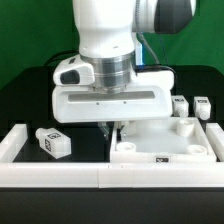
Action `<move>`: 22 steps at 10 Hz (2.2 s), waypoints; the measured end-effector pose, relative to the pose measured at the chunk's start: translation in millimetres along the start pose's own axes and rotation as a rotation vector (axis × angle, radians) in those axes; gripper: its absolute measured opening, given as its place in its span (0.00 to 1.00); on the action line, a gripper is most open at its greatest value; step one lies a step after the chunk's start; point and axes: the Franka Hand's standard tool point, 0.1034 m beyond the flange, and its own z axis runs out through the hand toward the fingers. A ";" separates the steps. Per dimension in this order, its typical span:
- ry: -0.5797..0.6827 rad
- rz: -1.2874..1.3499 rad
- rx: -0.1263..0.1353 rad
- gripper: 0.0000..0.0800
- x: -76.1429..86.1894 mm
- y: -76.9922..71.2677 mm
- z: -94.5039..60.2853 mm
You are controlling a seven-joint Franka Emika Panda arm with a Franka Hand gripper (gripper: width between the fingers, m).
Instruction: Assemble one leg
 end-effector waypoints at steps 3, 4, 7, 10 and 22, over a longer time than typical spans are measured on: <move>-0.030 -0.034 -0.012 0.07 11.0 -3.9 1.6; -0.033 -0.047 -0.033 0.07 10.9 -3.9 2.0; -0.034 -0.061 -0.052 0.29 10.9 -2.9 1.5; -0.073 -0.115 -0.046 0.70 4.5 7.4 -8.4; -0.157 -0.766 -0.097 0.81 29.2 89.4 -53.8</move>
Offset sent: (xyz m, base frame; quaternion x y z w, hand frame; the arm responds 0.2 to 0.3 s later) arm 0.0216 0.0356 -0.0120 0.0138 0.0291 0.0282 0.9991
